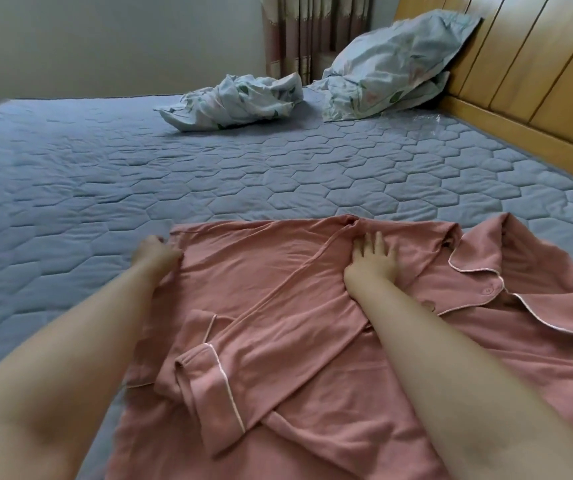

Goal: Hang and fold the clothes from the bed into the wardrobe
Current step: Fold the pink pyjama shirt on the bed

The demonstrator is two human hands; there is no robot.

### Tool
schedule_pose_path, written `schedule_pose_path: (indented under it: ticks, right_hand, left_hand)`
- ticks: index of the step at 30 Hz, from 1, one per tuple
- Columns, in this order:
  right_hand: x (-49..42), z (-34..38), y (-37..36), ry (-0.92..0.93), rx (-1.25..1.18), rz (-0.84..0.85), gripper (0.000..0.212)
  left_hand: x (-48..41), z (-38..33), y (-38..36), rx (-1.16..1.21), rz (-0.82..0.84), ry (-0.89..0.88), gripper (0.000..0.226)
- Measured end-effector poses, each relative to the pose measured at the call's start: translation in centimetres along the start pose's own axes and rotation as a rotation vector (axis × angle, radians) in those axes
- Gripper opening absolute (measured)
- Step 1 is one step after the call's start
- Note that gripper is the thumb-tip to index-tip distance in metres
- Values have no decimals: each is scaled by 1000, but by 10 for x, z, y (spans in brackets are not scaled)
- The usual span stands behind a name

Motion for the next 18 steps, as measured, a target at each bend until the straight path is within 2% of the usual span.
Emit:
schedule_pose_path:
  ticks: [3,4,6,8,10,12,13,15,16,18]
  right_hand:
    - [27,46,17,96,-95,-155,59]
    - [42,61,15,126,-198,-142,60]
    - [73,85,-4,158,-348,-8,62]
    - [91,90,-22,174,-325,89,64]
    - [88,87,-20,164,-311,135,65]
    - [86,85,-12,160,-324,174,67]
    - [86,84,-10,167,-312,164,67]
    - [101,87,-15,207,-247,102,67]
    - [112,88,-19,230,-229,71,66]
    - [131,91,-28,270,-218,38,63]
  left_hand:
    - [13,15,15,-57,36,-55,17]
    - [18,22,17,-57,14,-63,17]
    - [26,32,17,-14,-16,-40,37]
    - [37,32,14,-43,-32,-44,53]
    - [56,18,10,-137,-93,-221,59]
    - [81,5,5,-205,-151,-506,59]
    - [93,1,-2,-245,-119,-642,57]
    - [116,17,-19,-294,79,-780,52]
    - [124,32,-25,-308,183,-785,51]
    - [130,63,-25,-282,233,-753,49]
Point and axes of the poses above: each hand's wrist, its own x-axis away from the middle knuckle, its own y-axis out of the back of the hand, z = x × y, the point moved 3 cm from there along -x, towards the middle knuckle, and after that the axes turned 5 degrees about -x, right-handed, at the moved point
